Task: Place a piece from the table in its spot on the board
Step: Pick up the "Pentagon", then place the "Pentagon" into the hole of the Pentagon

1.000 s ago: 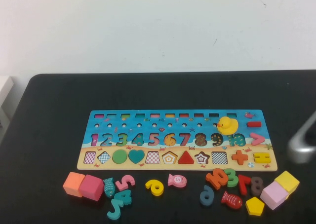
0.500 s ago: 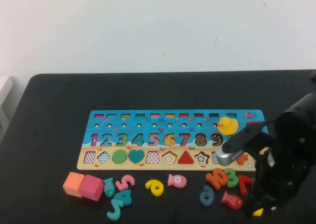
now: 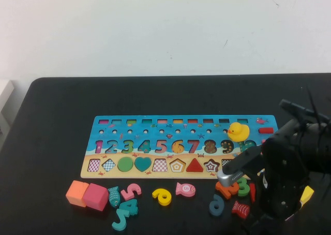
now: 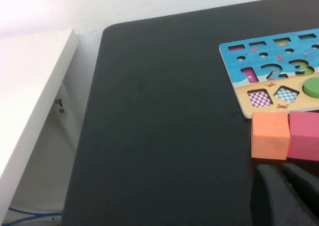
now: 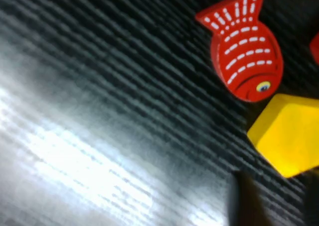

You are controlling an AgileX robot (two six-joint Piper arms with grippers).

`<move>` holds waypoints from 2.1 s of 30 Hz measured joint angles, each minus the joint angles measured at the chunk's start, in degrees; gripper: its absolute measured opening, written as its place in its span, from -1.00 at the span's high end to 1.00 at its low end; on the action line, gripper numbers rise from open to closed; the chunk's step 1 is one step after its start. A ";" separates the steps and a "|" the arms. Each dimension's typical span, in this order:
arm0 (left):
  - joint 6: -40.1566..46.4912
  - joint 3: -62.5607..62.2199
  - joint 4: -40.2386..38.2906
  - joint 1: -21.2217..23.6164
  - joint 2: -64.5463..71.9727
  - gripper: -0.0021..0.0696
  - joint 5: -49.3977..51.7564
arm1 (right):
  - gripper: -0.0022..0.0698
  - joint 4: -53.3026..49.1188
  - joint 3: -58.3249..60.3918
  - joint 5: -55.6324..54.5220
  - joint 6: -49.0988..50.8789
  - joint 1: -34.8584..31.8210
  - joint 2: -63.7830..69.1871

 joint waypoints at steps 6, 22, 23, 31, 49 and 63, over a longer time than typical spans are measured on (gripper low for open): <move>0.00 0.00 0.00 0.00 0.00 0.95 0.00 | -0.35 -3.62 0.00 -2.10 4.49 0.00 1.36; 0.10 0.00 0.00 0.00 0.00 0.95 0.00 | -0.40 -5.01 -0.13 -6.10 5.37 0.00 4.34; 0.10 0.00 0.00 0.00 0.00 0.95 0.00 | -0.40 -5.01 -0.27 -6.10 5.37 0.00 4.48; 0.10 0.00 0.00 0.00 0.00 0.95 0.00 | -0.20 -5.01 -0.53 -6.00 5.37 0.00 4.71; -0.01 0.00 0.00 0.00 0.00 0.95 0.00 | -0.08 -0.45 -18.22 13.42 -3.74 0.00 -0.80; -0.01 0.00 0.00 0.00 0.00 0.95 0.00 | -0.08 5.65 -42.46 15.67 -19.04 1.40 17.47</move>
